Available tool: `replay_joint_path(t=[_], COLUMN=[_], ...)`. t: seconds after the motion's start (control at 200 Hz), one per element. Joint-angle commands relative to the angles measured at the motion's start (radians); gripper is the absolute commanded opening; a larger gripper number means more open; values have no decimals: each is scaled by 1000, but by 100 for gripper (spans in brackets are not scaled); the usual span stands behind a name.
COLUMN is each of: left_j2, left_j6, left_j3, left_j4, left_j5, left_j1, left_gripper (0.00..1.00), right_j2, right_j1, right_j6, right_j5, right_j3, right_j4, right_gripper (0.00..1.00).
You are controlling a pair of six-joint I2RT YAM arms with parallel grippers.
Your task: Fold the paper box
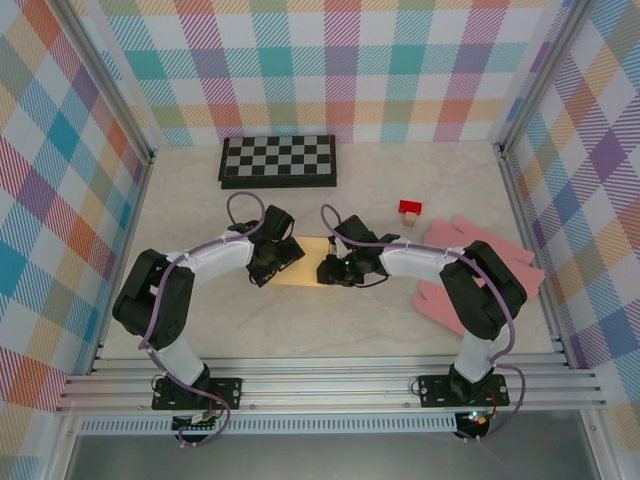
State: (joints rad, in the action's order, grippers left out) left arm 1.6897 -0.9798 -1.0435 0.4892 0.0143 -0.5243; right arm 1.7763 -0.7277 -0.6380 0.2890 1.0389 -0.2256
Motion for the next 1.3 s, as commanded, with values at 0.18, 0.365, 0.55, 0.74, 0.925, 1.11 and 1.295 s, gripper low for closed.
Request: replay_joint_path(t=[0.18,0.365,0.55,0.74,0.925,1.11,1.295], left_j2=[40,46,50,51,52,53,59], left_j6=[11,10,8,5,3,3,2], left_j3=[-1,-1,5,9,11,14,16], left_j4=[60,59,56,53,50,45,36], left_j5=[23,21,24,24,24,22,17], left_j1=[-9,-9,-9,-10,-9,-9,-9], left_gripper=[92,92,92,92,92,92,90], right_j2=[4,15,30,36,43,35,55], right_j1=[-4,-3,-4,-4,-3,-3,-2], right_j6=[86,133,118,90,87,68,111], right_j5=[-100,-151,-114,-88,-60,-42,-60], right_j3=[61,51,25,9,10,19,21], right_j4=[-57,-75,-34,-22,1,-10,7], right_gripper=[33,30,28,34,34,35,33])
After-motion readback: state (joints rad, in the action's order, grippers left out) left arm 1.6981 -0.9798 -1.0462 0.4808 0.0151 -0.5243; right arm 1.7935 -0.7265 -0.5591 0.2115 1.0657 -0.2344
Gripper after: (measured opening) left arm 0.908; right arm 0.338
